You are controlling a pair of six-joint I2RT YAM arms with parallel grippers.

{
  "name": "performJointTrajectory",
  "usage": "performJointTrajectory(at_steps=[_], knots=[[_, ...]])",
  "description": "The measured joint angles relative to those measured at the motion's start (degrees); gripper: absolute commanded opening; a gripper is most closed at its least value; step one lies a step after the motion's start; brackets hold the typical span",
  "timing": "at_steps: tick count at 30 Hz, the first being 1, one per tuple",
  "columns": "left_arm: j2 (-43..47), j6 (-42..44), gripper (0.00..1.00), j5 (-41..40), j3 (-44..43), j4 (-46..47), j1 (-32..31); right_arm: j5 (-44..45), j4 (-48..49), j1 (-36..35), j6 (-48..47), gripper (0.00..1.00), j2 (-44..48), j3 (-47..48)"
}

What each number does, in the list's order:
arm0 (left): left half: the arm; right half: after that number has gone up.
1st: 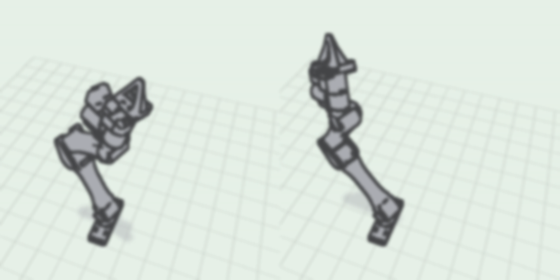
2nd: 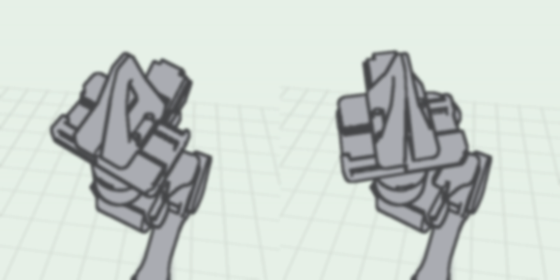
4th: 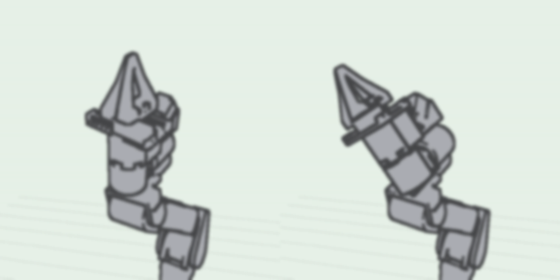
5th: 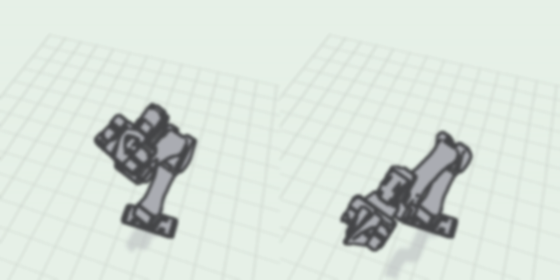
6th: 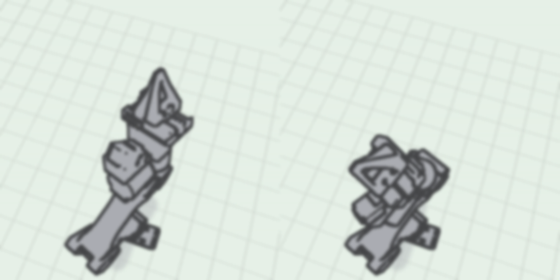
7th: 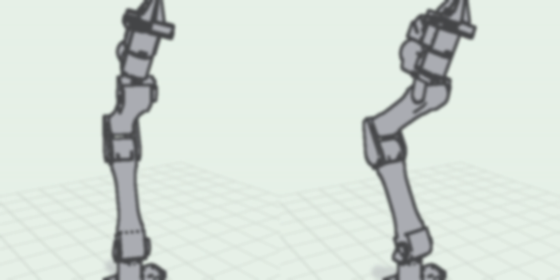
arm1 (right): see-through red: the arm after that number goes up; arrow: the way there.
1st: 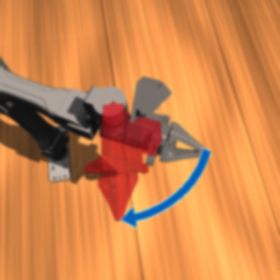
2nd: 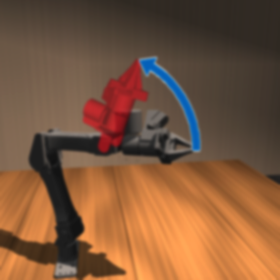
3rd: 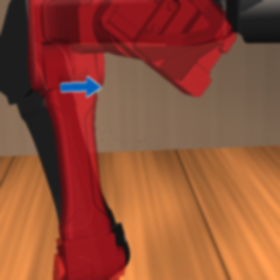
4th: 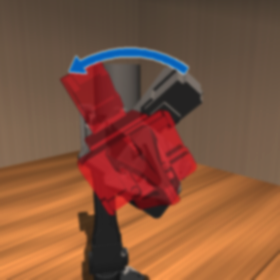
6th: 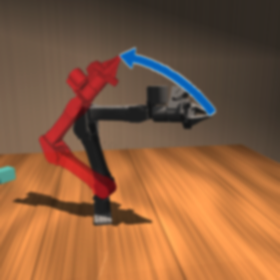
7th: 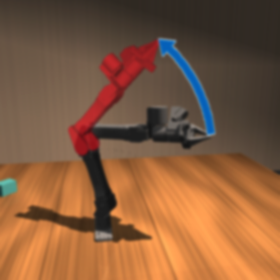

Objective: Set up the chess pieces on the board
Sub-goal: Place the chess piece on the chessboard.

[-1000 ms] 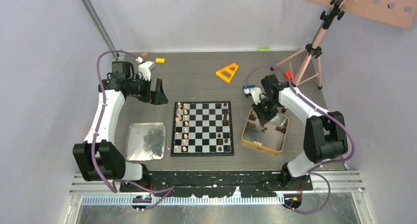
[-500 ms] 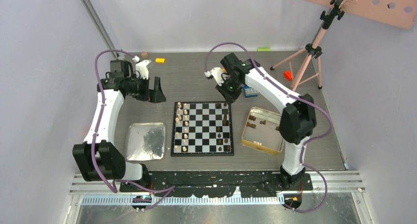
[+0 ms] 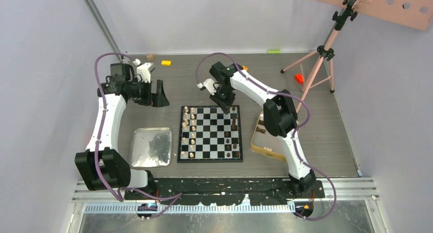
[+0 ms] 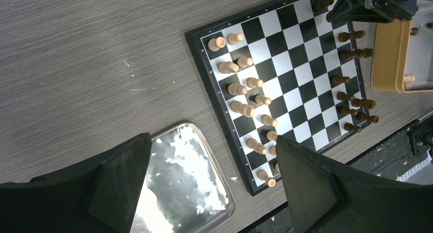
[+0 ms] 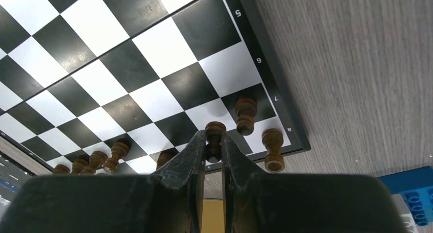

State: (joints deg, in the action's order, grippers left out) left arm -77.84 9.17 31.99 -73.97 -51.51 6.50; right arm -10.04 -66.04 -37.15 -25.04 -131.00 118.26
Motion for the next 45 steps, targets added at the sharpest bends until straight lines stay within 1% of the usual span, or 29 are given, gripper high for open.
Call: performJointTrajectory(at_steps=[10,19,25,27,33,35,40,42,45], knots=[[0.0,0.0,0.95,0.0,0.0,-0.1,0.0,0.2,-1.8,-0.7,-0.4,0.01,-0.6,0.4],[0.0,0.0,0.95,0.2,0.0,-0.1,0.0,0.1,-2.2,-0.7,-0.7,0.08,-1.3,0.4],[0.0,0.0,0.95,0.2,0.0,-0.1,0.0,0.1,-2.2,-0.7,-0.7,0.16,-2.1,0.4],[0.0,0.0,0.95,0.2,0.0,-0.1,0.0,0.1,-2.2,-0.7,-0.7,0.21,-2.3,0.4],[0.0,0.1,0.95,0.2,0.0,-0.1,0.0,0.1,-2.2,-0.7,-0.7,0.32,-2.3,0.4],[0.0,0.1,0.95,0.2,0.0,-0.1,0.0,0.1,-2.2,-0.7,-0.6,0.34,-2.3,0.4],[0.0,0.1,0.95,0.2,0.0,-0.2,0.0,0.1,-2.2,-0.7,-0.5,0.35,-2.3,0.4],[0.0,0.1,0.95,0.2,0.0,-0.2,0.0,0.0,-2.2,-0.7,-0.5,0.37,-2.3,0.4],[0.0,0.1,0.95,0.2,0.0,-0.2,0.0,0.0,-2.2,-0.7,-0.4,0.43,-2.3,0.4]])
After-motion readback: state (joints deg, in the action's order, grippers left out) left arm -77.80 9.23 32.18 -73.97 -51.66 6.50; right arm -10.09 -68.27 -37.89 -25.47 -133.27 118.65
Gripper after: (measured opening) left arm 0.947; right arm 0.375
